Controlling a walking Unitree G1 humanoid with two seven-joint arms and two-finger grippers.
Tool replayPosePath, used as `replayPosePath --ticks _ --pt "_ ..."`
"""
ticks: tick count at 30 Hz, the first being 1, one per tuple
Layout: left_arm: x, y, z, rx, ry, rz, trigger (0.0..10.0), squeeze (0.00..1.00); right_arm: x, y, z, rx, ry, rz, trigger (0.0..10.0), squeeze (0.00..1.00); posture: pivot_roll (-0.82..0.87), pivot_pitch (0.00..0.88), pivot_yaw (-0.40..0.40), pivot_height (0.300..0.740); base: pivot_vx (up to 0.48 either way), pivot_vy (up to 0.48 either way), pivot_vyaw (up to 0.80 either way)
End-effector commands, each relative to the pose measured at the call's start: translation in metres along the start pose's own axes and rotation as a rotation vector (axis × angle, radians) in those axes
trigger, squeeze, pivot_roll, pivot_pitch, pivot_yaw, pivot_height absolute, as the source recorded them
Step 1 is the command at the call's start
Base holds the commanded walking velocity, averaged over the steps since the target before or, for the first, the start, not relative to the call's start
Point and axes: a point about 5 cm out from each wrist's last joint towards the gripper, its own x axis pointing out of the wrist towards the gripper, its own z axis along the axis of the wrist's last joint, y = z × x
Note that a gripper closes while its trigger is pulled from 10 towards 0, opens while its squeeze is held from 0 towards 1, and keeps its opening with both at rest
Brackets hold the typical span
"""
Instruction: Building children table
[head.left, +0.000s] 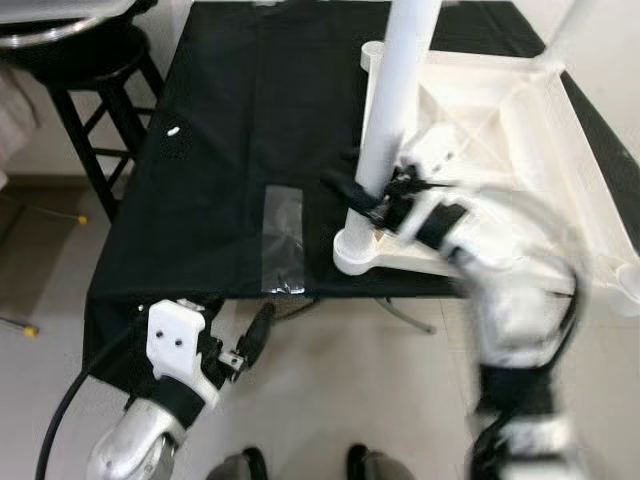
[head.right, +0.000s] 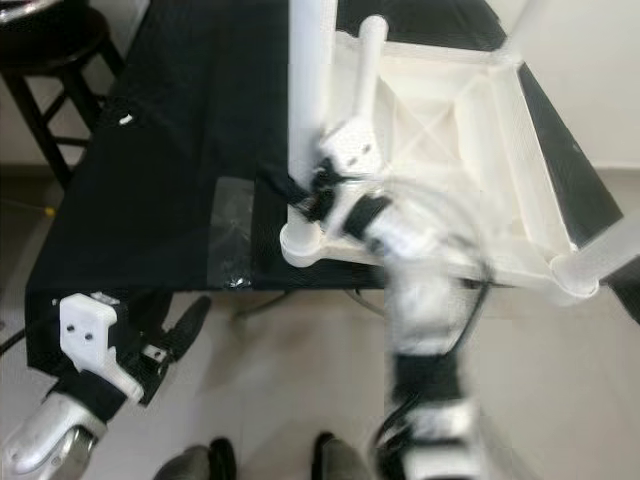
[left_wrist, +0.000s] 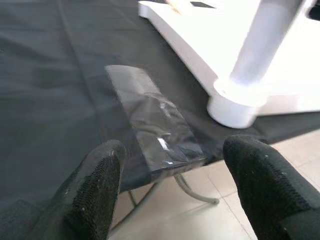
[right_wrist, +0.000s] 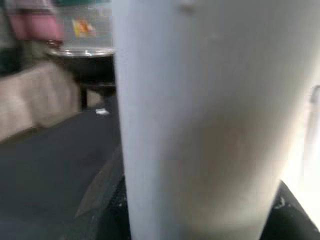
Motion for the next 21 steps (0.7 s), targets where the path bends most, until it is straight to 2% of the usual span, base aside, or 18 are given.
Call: replayPosePath --ticks 1,2,3,7,8,11,12,14,17,18,19,20,21 --pt "-0.003 0.001 -0.004 0.000 0.031 -0.004 10.0 0.00 -0.014 -0.003 -0.041 0.014 0.235 -0.116 0.0 0.00 -0.03 0.302 -0.005 0.740 0.000 0.000 0.00" --pt "-0.002 0.001 -0.004 0.000 0.033 -0.009 10.0 0.00 -0.015 0.003 -0.042 0.037 0.235 -0.132 0.0 0.00 -0.04 0.296 0.002 0.740 0.000 0.000 0.00" --pt "-0.001 0.001 -0.005 0.000 0.034 -0.013 10.0 0.00 -0.009 0.009 -0.041 0.051 0.222 -0.098 0.0 0.00 -0.03 0.293 -0.001 0.740 0.000 0.000 0.00" --pt "-0.001 0.001 -0.005 0.000 0.035 -0.015 10.0 0.00 -0.002 0.011 -0.040 0.056 0.213 -0.080 0.0 0.00 -0.03 0.284 -0.003 0.740 0.000 0.000 0.00" --pt "0.000 0.001 -0.006 0.000 0.034 -0.013 10.0 0.00 0.003 0.012 -0.037 0.055 0.206 -0.063 10.0 0.00 -0.04 0.281 -0.008 0.740 0.000 0.000 0.00" --pt "0.000 0.002 -0.005 0.001 0.032 -0.010 10.0 0.00 0.007 0.011 -0.035 0.051 0.207 -0.043 10.0 0.00 -0.04 0.279 -0.012 0.740 0.000 0.000 0.00" --pt "0.001 0.002 -0.005 0.001 0.029 -0.007 10.0 0.00 0.011 0.008 -0.031 0.066 0.190 0.013 10.0 1.00 -0.03 0.278 -0.017 0.740 0.000 0.000 0.00" --pt "0.002 0.001 -0.005 0.000 0.025 -0.005 10.0 0.00 0.019 -0.002 -0.023 0.088 0.147 0.106 10.0 1.00 -0.03 0.277 -0.019 0.740 0.000 0.000 0.00" --pt "0.002 0.001 -0.004 -0.001 0.024 -0.005 10.0 0.00 0.022 -0.005 -0.014 0.101 0.114 0.149 10.0 1.00 -0.03 0.276 -0.023 0.740 0.000 0.000 0.00" --pt "0.002 0.001 -0.004 -0.002 0.023 -0.005 10.0 0.00 0.025 -0.006 -0.007 0.111 0.086 0.204 10.0 1.00 -0.03 0.276 -0.023 0.740 0.000 0.000 0.00" --pt "0.002 0.000 -0.004 -0.002 0.021 -0.005 10.0 0.00 0.027 -0.008 0.001 0.096 0.050 0.294 10.0 0.87 -0.03 0.277 -0.027 0.740 0.000 0.000 0.00" --pt "0.002 0.000 -0.003 -0.003 0.020 -0.004 10.0 0.00 0.028 -0.010 0.006 0.058 0.033 0.391 10.0 0.24 -0.03 0.277 -0.027 0.740 0.000 0.000 0.00" --pt "0.002 -0.001 -0.003 -0.003 0.019 -0.003 10.0 0.00 0.028 -0.012 0.009 0.017 0.018 0.485 10.0 0.00 -0.03 0.277 -0.027 0.740 0.000 0.000 0.00"
